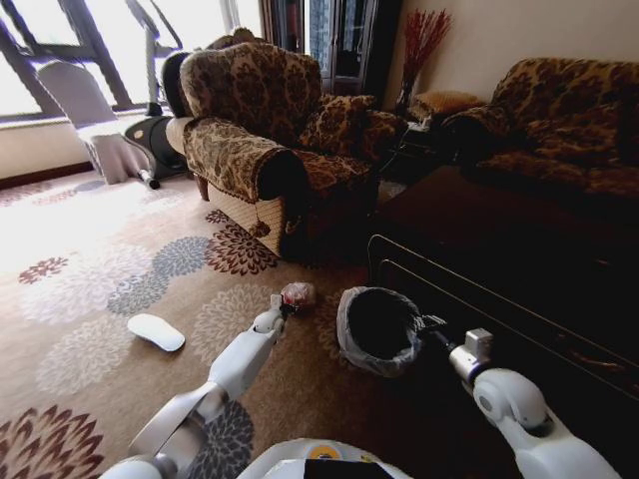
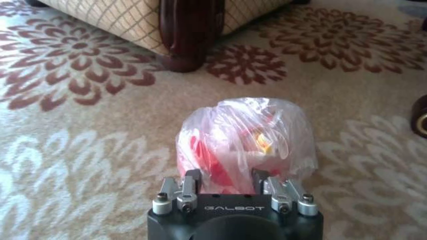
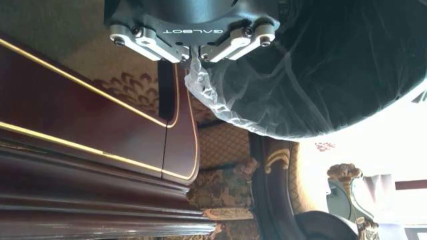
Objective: Pick up the trash from the ground and place it into the trash bin.
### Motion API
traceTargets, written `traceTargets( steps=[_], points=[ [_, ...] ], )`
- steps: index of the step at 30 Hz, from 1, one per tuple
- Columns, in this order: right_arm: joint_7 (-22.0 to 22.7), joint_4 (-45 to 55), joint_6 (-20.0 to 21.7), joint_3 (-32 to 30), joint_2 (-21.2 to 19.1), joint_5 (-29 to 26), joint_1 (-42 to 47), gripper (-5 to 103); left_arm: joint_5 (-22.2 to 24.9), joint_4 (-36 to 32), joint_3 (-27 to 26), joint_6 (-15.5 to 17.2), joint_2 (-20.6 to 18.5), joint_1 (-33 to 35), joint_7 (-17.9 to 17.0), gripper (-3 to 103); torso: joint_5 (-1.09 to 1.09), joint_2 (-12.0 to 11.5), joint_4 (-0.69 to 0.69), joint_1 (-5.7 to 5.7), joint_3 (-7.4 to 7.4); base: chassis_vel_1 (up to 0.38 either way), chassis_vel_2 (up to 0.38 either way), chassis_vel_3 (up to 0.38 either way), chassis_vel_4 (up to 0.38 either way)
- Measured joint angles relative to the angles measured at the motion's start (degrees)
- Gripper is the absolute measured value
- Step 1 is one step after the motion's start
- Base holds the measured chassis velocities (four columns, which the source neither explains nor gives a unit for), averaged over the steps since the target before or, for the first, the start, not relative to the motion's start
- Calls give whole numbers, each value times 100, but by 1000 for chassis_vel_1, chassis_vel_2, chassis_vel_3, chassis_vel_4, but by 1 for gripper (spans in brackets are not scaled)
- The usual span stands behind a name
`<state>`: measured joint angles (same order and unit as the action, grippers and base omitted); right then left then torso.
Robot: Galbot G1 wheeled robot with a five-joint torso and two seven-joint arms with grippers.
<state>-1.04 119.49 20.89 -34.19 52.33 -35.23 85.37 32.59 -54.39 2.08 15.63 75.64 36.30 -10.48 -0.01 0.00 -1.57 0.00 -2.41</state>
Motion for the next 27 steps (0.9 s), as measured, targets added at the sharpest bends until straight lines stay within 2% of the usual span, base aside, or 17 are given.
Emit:
traceTargets(
  steps=[1, 2, 5, 7, 8, 12, 15, 17, 19, 21, 23, 25, 26, 27],
  points=[
    [0, 0, 0, 0, 0, 0, 0, 2, 0, 0, 0, 0, 0, 0, 0, 52, 0, 0, 0, 0, 0, 0, 0, 0, 0],
    [0, 3, 1, 2, 25, -2, 1, 2, -11, -66, -20, 24, -16, 22, -103, 43, 0, 0, 1, 0, 0, 0, 0, 0, 0],
    [0, 17, 1, 2, 44, -2, 13, 2, -19, -261, -80, 90, -45, 91, -230, 40, 0, 0, 3, 0, 0, 0, 0, 0, 0],
    [0, 58, 2, -16, 32, -29, 25, 2, -154, -737, -169, 167, -138, 292, -356, 31, 0, 0, 3, 0, 0, 0, 0, 0, 0],
    [0, 58, 2, -16, 32, -29, 25, 2, -154, -737, -169, 167, -138, 292, -356, 31, 0, 0, 3, 0, 0, 0, 0, 0, 0],
    [-1, 118, -5, -42, -68, -125, 14, 2, -399, -1789, -449, 307, -375, 822, -510, 19, 0, 0, 3, 0, 1, 0, 0, 0, 0],
    [2, 119, -55, -30, -149, -157, -31, 2, -669, -2436, -692, 235, -557, 1287, -700, 8, -2, 1, 2, 0, 1, 0, 0, 0, 0],
    [0, 128, -67, -23, -168, -173, -36, 2, -777, -2639, -792, 168, -625, 1444, -733, 8, -2, 1, 5, 0, 1, 0, 0, 0, 0],
    [1, 142, -76, -15, -210, -204, -37, 2, -938, -2973, -950, 28, -758, 1749, -766, 2, 4, 1, 4, 0, 1, 0, 0, 0, 0],
    [0, 160, -87, -4, -315, -270, -33, 2, -1093, -3369, -1189, -118, -905, 2124, -764, 0, -5, 1, 4, 0, 1, 43, 44, 42, 58],
    [-2, 161, -94, 3, -343, -282, -35, 2, -1114, -3432, -1240, -135, -927, 2185, -755, 0, -4, 1, 6, 0, 1, 47, 50, 43, 58],
    [-2, 147, -152, 54, -490, -319, -76, 2, -1238, -3825, -1643, -198, -1053, 2626, -643, 0, 2, 1, 4, 0, 1, 50, 45, 46, 48],
    [0, 128, -184, 74, -554, -323, -97, 2, -1270, -4010, -1828, -222, -1120, 2848, -558, 0, 2, 1, -4, 0, 1, 48, 73, 85, 51],
    [2, 128, -202, 67, -580, -323, -83, 2, -1267, -4128, -1909, -249, -1171, 2958, -505, 0, -1, 1, -1, 0, 1, 85, 73, 85, 105]
  ],
)
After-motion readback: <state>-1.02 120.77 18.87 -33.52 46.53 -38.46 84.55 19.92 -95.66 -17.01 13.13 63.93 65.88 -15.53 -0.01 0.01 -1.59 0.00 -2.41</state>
